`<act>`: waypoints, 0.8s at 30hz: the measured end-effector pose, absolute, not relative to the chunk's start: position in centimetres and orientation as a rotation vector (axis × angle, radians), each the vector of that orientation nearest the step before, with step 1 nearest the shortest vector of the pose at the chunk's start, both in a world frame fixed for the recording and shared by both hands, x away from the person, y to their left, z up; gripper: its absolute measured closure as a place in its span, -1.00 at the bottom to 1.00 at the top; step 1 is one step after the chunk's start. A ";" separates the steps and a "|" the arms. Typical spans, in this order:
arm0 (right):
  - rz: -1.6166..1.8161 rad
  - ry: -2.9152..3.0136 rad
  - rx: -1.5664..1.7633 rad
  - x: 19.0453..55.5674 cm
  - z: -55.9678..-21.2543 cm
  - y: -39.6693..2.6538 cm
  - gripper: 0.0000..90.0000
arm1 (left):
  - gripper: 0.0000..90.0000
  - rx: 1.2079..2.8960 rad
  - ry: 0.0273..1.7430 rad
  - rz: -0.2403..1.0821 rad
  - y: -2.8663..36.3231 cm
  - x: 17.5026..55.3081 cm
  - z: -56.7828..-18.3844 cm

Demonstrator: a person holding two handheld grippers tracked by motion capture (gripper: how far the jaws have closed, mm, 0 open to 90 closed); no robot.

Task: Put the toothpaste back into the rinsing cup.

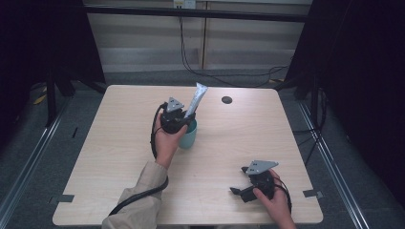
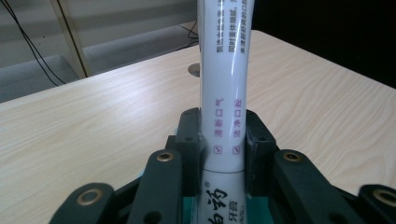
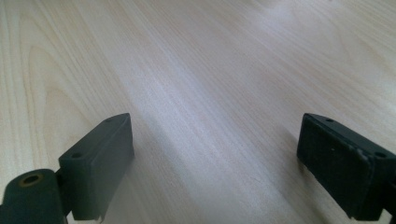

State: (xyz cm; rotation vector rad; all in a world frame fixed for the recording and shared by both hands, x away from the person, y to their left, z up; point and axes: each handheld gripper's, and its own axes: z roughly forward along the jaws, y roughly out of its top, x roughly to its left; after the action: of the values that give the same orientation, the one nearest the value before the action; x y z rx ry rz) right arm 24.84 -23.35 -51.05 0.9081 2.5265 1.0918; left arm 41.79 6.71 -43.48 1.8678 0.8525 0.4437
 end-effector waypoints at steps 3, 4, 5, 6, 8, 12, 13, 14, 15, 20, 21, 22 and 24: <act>1.092 2.526 0.908 24.8 -51.0 -23.3 -0.77 | 0.60 1.863 0.856 0.447 6.8 41.8 -43.5; 1.092 2.526 0.908 24.8 -51.1 -23.3 -0.77 | 0.59 1.853 0.857 0.451 6.8 41.8 -43.5; 1.092 2.526 0.908 24.8 -51.1 -23.3 -0.77 | 0.59 1.854 0.850 0.451 6.9 41.8 -43.3; 1.092 2.527 0.908 24.8 -51.0 -23.3 -0.77 | 0.59 1.857 0.848 0.446 6.8 41.8 -43.1; 1.092 2.527 0.908 24.8 -51.1 -23.3 -0.77 | 0.59 1.910 0.849 0.456 6.7 41.8 -43.1; 1.091 2.527 0.908 24.8 -51.0 -23.3 -0.77 | 0.58 1.873 0.859 0.446 7.0 41.7 -43.4; 1.091 2.528 0.908 24.8 -51.0 -23.3 -0.77 | 0.58 1.873 0.859 0.445 7.1 41.7 -43.3; 1.091 2.528 0.908 24.8 -51.0 -23.3 -0.77 | 0.58 1.874 0.858 0.444 7.1 41.7 -43.3; 1.092 2.527 0.908 24.8 -51.0 -23.3 -0.77 | 0.58 1.880 0.856 0.446 7.1 41.6 -43.2; 1.092 2.527 0.908 24.8 -51.0 -23.3 -0.77 | 0.55 1.881 0.854 0.444 7.5 41.5 -43.0; 1.092 2.527 0.908 24.8 -51.0 -23.3 -0.77 | 0.53 1.885 0.855 0.448 7.6 41.5 -43.0; 1.092 2.528 0.908 24.8 -51.0 -23.3 -0.77 | 0.51 1.892 0.856 0.450 7.6 41.4 -43.0; 1.092 2.527 0.908 24.8 -51.1 -23.3 -0.77 | 0.45 1.899 0.860 0.451 7.7 41.3 -43.0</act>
State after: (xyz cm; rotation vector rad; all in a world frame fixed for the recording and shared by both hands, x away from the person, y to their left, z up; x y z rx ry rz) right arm 24.84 -23.34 -51.05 0.9076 2.5274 1.0923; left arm 41.35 7.69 -42.95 1.8985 0.8596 0.4508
